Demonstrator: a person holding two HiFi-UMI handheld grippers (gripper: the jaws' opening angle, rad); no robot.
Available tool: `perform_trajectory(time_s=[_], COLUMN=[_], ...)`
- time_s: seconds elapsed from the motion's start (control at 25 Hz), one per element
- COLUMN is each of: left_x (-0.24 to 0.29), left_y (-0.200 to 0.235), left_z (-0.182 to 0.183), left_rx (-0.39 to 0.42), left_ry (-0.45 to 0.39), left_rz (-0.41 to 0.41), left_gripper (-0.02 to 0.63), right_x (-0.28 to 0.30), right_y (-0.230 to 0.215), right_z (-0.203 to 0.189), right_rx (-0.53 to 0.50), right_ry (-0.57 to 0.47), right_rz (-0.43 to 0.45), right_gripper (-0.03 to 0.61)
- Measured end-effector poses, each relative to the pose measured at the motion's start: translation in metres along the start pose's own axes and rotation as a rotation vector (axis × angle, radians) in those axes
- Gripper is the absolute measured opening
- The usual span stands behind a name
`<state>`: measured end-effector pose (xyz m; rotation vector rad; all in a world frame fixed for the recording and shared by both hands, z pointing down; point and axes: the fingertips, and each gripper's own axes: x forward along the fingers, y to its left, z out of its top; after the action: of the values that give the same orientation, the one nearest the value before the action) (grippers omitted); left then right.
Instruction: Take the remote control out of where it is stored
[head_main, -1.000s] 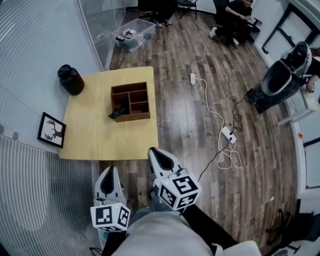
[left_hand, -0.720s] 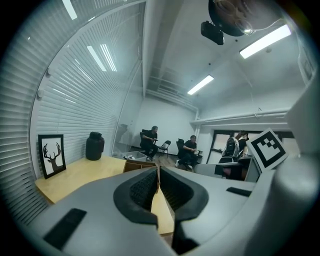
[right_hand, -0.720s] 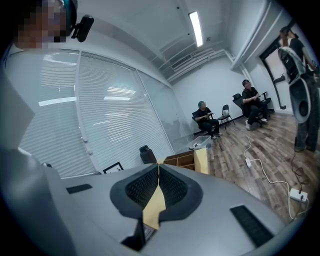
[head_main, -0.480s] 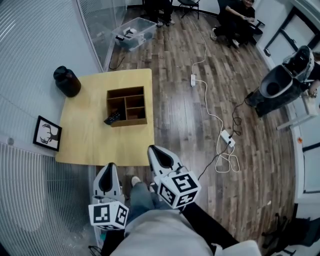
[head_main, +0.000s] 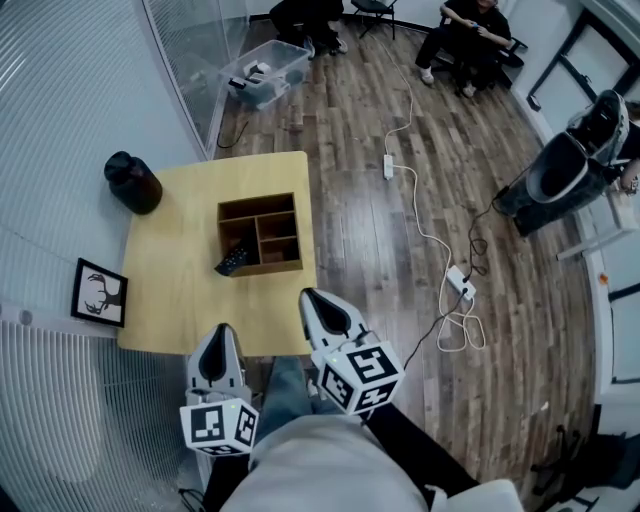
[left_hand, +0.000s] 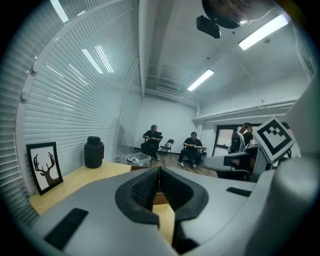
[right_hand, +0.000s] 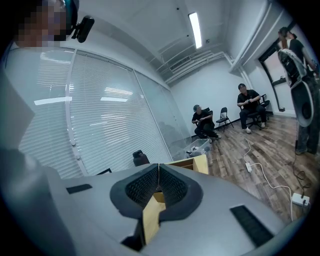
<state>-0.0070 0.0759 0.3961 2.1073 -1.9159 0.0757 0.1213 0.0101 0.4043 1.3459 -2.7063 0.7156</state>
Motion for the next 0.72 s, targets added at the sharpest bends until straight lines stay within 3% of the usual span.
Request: perform_trajectory(time_s=[0.48, 0.72], left_x=[0.066, 0.089], left_y=[0.033, 0.047], left_z=[-0.015, -0.025], left_rx=[0.02, 0.028], left_ry=[0.092, 0.12], left_rz=[-0.075, -0.075], left_gripper=[0.011, 0.011], right_x=[0.058, 0.079], right_y=[-0.012, -0.019], right_z=[0.012, 0.012], right_rx=[-0.001, 0.005], right_ry=[0.016, 0.023], right_rz=[-0.045, -0.061], right_gripper=[0.006, 0.006])
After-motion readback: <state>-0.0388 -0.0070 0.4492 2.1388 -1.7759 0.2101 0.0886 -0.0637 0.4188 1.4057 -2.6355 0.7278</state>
